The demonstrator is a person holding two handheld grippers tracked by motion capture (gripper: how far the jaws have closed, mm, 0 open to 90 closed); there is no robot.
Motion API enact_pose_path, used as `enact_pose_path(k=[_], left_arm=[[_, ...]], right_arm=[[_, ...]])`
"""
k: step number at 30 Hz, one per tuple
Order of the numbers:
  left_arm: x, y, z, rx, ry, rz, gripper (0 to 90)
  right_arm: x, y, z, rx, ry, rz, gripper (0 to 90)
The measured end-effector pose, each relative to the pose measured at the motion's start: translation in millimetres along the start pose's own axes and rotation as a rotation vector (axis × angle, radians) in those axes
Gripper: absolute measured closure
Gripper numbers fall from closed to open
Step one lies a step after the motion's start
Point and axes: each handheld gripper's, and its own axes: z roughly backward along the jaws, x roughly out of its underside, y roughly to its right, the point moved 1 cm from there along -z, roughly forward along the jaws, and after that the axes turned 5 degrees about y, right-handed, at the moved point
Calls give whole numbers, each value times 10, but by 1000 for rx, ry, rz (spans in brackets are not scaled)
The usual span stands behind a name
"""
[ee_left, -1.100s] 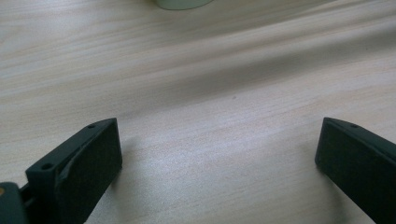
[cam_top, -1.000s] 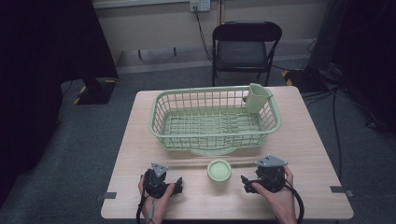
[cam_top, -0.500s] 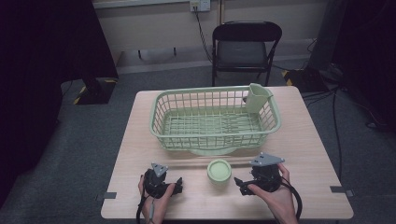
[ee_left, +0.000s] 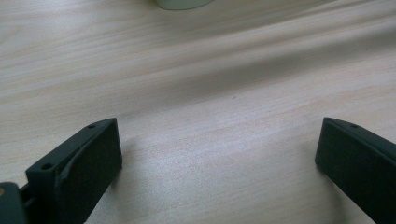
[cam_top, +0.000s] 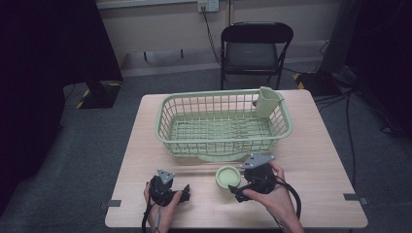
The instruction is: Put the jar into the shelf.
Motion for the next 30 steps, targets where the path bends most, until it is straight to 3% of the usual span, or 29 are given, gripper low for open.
enact_pose_path(k=[7, 17, 30], left_arm=[[0, 0, 0, 0, 0, 0, 1], [0, 0, 0, 0, 0, 0, 1], [0, 0, 0, 0, 0, 0, 1]], right_arm=[[-114, -21, -197, -44, -72, 45, 29], [-186, -19, -409, -86, -163, 69, 23], [-253, -29, -642, -107, -309, 105, 36]])
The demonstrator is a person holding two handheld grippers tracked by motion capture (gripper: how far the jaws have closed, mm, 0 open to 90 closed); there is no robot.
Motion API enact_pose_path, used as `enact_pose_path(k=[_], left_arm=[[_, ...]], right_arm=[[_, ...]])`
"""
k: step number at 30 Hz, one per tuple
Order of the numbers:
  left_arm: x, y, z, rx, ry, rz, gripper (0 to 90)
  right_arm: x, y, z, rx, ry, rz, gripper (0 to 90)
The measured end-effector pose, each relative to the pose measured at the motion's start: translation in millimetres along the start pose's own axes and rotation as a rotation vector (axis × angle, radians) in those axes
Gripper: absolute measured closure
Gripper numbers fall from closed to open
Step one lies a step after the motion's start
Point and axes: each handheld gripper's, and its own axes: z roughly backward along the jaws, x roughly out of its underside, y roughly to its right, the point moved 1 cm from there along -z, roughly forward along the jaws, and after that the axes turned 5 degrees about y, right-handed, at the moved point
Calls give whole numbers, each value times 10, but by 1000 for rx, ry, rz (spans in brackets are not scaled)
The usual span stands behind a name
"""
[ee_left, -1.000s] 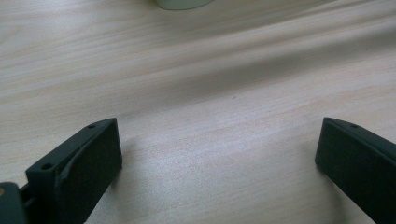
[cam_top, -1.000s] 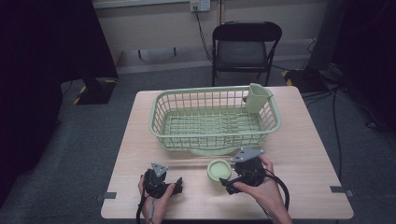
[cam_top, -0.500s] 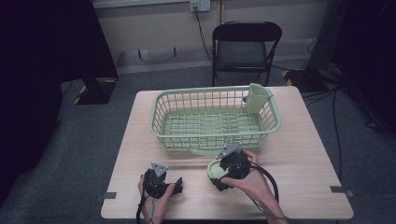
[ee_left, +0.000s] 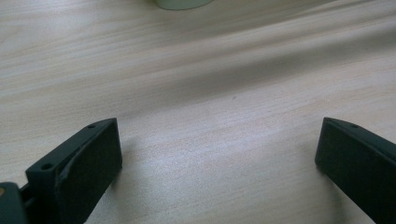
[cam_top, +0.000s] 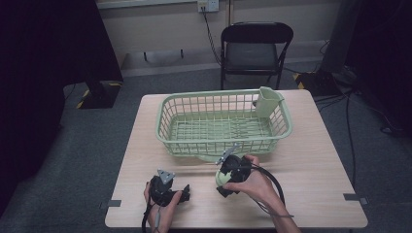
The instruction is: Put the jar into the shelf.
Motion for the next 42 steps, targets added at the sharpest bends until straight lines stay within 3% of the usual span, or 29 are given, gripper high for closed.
enact_pose_path(k=[15, 27, 35, 42], left_arm=[[0, 0, 0, 0, -1, 0, 1], [0, 0, 0, 0, 0, 0, 1], [0, -1, 1, 0, -1, -1, 1], [0, 0, 0, 0, -1, -1, 1]], right_arm=[[-83, 21, -113, -4, -114, 34, 101], [-96, 15, -113, -3, -138, 41, 109], [-75, 1, -98, 3, -117, 37, 109], [-69, -1, -6, 11, -62, 18, 109]])
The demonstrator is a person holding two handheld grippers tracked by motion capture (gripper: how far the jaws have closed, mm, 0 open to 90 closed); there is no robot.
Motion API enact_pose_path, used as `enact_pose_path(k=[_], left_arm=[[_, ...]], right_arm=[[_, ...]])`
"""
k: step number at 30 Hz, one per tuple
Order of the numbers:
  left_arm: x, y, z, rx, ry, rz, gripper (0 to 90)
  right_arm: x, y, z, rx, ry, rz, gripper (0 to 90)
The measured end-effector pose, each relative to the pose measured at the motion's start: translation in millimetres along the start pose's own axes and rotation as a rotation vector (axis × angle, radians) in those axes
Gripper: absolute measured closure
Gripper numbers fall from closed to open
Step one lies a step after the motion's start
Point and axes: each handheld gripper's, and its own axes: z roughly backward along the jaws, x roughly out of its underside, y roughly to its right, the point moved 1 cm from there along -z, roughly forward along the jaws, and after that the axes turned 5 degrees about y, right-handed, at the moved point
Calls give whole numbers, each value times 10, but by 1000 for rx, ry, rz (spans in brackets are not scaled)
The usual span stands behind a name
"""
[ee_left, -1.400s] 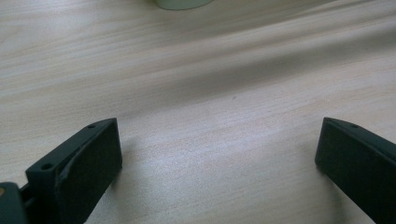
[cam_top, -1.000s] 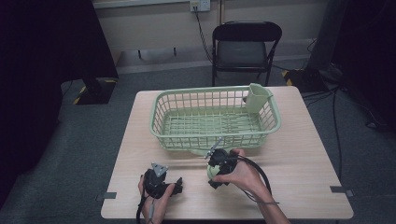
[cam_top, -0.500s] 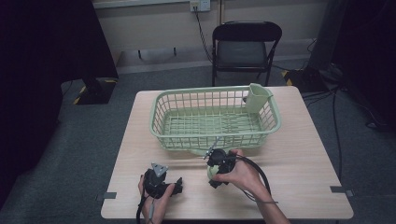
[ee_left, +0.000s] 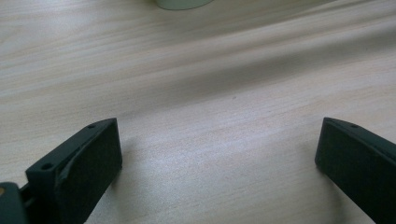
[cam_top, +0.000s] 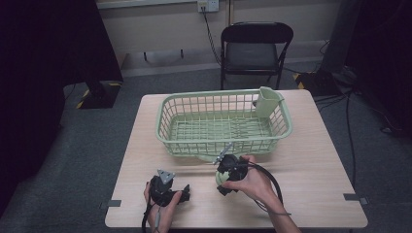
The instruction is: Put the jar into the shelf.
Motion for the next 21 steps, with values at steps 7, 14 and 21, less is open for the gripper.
enact_pose_path(k=[7, 14, 21], left_arm=[[0, 0, 0, 0, 0, 1, 1], [0, 1, 0, 0, 1, 1, 1], [0, 0, 0, 0, 0, 0, 1]], right_arm=[[36, -2, 107, 3, 95, 1, 109], [62, -6, 220, -1, 167, -5, 109], [89, 21, 348, -6, 233, -14, 109]])
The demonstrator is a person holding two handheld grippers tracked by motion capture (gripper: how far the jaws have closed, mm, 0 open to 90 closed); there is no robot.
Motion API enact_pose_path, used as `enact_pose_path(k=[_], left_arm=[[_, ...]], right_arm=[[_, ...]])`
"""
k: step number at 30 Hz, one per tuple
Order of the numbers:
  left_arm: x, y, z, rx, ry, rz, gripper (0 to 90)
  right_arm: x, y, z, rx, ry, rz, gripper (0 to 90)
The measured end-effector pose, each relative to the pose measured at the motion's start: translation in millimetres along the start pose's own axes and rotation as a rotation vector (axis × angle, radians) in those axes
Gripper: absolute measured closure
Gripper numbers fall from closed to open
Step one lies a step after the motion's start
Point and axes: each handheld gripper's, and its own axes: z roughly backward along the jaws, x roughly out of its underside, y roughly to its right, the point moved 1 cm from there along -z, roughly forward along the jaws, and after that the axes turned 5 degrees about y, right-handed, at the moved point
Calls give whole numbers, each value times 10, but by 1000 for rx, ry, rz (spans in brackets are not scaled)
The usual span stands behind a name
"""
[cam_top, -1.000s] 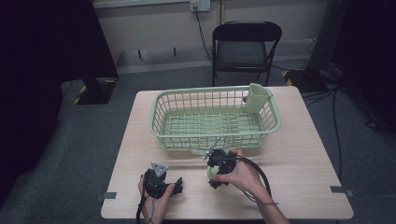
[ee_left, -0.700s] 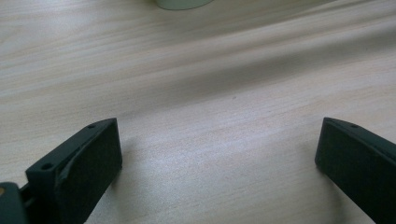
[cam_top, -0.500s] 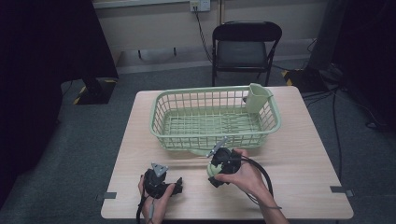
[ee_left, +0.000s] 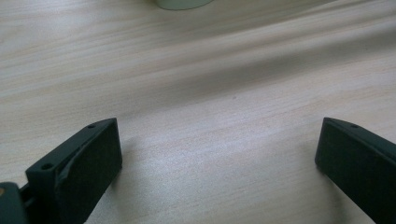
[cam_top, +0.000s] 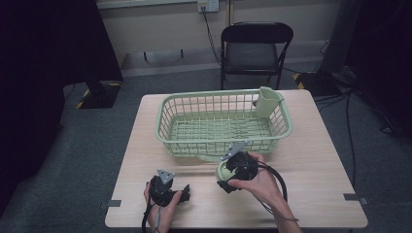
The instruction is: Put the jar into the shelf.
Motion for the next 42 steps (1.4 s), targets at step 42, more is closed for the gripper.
enact_pose_path(k=[42], left_arm=[[0, 0, 0, 0, 0, 1, 0]], right_arm=[[-843, 213, 547, -10, 256, 45, 109]])
